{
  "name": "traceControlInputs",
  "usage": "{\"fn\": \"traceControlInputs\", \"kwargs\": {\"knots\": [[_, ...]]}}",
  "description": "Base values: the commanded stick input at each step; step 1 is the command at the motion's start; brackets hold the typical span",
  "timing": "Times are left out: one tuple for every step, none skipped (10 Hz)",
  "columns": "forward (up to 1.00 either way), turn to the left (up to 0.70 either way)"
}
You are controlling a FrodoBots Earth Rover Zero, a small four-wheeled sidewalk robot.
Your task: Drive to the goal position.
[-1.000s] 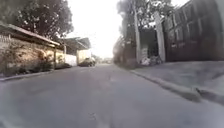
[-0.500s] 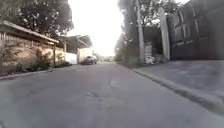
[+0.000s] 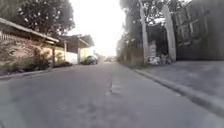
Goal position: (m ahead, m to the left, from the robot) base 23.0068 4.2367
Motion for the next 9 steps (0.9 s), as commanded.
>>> {"fn": "traceControlInputs", "kwargs": {"knots": [[1.0, -0.26], [1.0, -0.38], [1.0, -0.38], [1.0, -0.2], [1.0, 0.02], [1.0, 0.02], [1.0, 0.02], [1.0, 0.02], [1.0, 0.02]]}}
